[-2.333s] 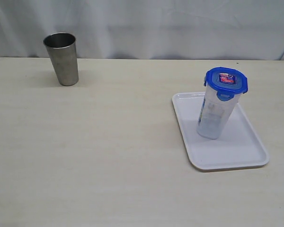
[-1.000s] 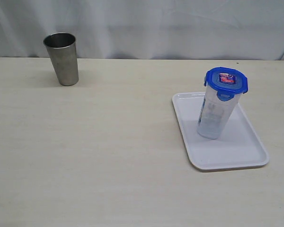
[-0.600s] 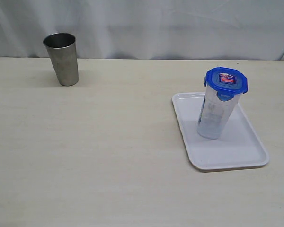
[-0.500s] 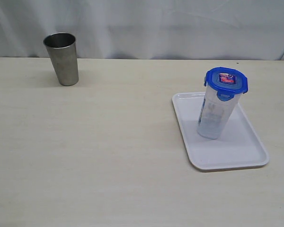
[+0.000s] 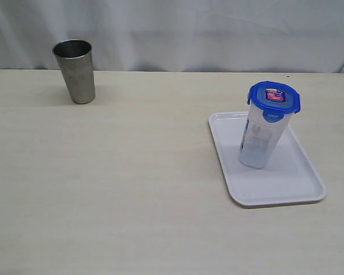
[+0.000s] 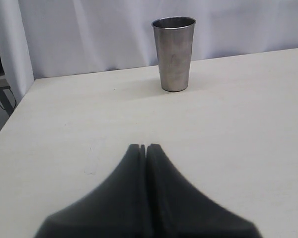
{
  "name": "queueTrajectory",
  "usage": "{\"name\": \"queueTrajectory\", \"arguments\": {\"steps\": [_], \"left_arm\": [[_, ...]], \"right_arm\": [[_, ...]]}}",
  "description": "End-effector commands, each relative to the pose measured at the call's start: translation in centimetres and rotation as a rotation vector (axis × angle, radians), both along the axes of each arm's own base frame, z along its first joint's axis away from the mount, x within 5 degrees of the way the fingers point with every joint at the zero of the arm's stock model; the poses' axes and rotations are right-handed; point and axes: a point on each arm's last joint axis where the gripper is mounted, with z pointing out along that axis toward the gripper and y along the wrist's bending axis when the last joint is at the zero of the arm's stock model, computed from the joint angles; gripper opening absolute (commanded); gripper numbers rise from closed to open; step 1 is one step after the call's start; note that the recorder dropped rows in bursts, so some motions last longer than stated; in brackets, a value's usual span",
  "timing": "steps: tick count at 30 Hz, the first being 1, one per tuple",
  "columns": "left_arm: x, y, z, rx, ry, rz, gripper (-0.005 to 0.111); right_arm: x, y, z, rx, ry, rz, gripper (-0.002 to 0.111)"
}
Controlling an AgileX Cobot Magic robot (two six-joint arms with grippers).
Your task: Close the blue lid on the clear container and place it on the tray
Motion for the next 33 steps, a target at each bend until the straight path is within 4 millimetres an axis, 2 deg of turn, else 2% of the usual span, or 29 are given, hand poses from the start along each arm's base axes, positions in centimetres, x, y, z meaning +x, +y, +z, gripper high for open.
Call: {"name": "queueTrajectory", "arguments": {"steps": [1,3,6,10,12,17,24,29,33], "left_arm": [[0.0,0.0,-0.1,-0.005,-0.002,0.006,0.000],[0.0,0.0,-0.1,-0.005,-0.002,0.006,0.000],[0.0,0.0,-0.1,-0.005,-0.002,0.006,0.000],[0.0,0.0,-0.1,-0.005,-0.002,0.006,0.000],[0.0,0.0,-0.1,-0.005,-0.002,0.006,0.000],[0.0,0.0,-0.1,-0.005,0.002,0.006,0.000],[0.0,0.0,-0.1,-0.005,0.002,0.006,0.000],[0.0,0.0,-0.1,-0.005,0.002,0.006,0.000],[0.0,0.0,-0.1,-0.005,0.002,0.006,0.000]], "right_arm": [[-0.7,0.4,2.3,-0.043,-0.079,0.038,0.005],[-1.1,0.7,3.5,0.120,-0.110,0.110,0.005],[-1.9,1.2,5.3,0.252,-0.154,0.205,0.005],[-2.3,1.6,6.0,0.452,-0.145,0.309,0.005],[-2.2,1.5,5.9,0.490,-0.140,0.307,0.005],[-2.2,1.4,5.9,0.231,-0.172,0.218,0.005],[-2.1,1.4,5.6,0.071,-0.164,0.166,0.005],[-1.4,0.5,3.8,-0.167,0.005,0.005,0.005],[-0.9,-0.8,2.0,-0.249,0.086,-0.141,0.005]]}}
